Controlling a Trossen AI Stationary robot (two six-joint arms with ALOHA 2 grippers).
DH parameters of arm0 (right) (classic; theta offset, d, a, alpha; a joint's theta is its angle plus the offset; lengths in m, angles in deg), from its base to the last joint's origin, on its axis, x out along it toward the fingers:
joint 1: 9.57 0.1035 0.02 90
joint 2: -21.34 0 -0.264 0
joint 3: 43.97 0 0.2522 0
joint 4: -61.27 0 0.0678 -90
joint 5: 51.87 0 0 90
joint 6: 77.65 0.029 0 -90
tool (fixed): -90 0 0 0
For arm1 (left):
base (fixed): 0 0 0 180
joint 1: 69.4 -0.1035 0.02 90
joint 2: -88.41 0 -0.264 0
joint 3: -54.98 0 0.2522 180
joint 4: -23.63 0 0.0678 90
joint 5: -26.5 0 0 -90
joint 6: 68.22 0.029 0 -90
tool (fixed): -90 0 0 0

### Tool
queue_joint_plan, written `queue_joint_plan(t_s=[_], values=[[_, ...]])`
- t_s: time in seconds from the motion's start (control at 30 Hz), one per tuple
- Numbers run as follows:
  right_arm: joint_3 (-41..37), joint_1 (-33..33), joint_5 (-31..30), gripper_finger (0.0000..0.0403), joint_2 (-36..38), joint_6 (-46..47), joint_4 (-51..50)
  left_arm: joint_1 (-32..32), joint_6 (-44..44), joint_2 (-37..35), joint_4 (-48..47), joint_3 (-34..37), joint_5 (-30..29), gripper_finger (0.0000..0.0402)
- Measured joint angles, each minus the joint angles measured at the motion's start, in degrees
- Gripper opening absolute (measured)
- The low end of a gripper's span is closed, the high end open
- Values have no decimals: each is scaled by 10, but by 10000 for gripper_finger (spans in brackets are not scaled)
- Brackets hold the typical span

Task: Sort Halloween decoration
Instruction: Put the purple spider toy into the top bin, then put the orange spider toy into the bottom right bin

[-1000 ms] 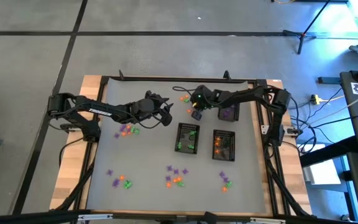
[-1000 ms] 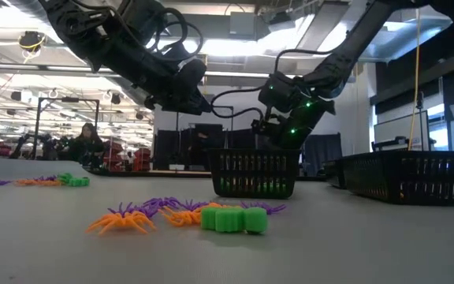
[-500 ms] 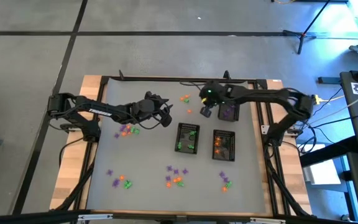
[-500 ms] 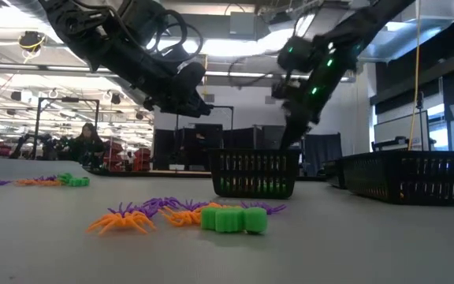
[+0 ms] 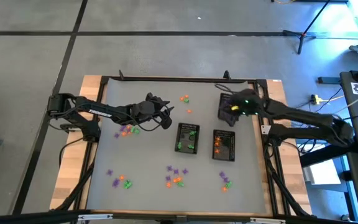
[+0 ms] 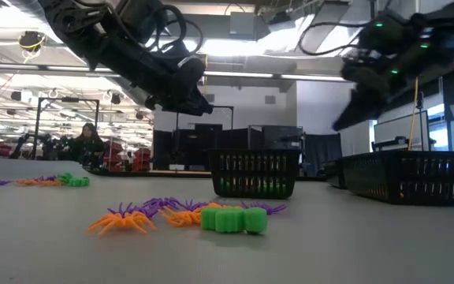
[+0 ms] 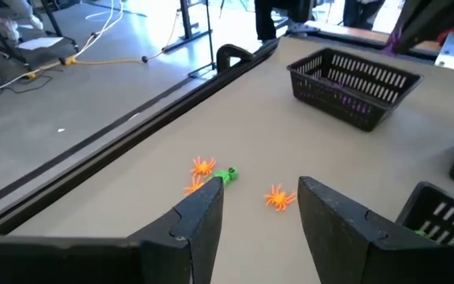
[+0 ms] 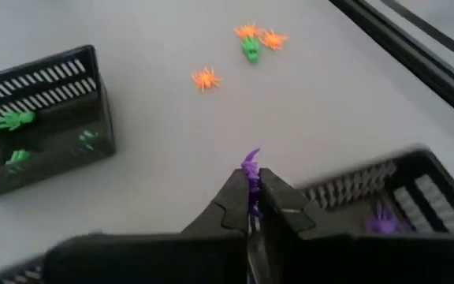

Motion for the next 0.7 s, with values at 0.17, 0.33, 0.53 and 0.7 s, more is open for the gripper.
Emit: queue_joint_plan(t_s=[0.17,0.33,0.53,0.7], values=[[-43,0,-24,16,74,25,-37,0,0,0,20,0,-2,157],[-52,1,-33,32,81,43,-28,-5,0,0,25,0,-2,157],[-52,1,-59,115,64,44,7,-4,3,0,25,0,-2,157],[-52,1,-55,171,54,44,83,-5,3,0,24,0,-2,157]])
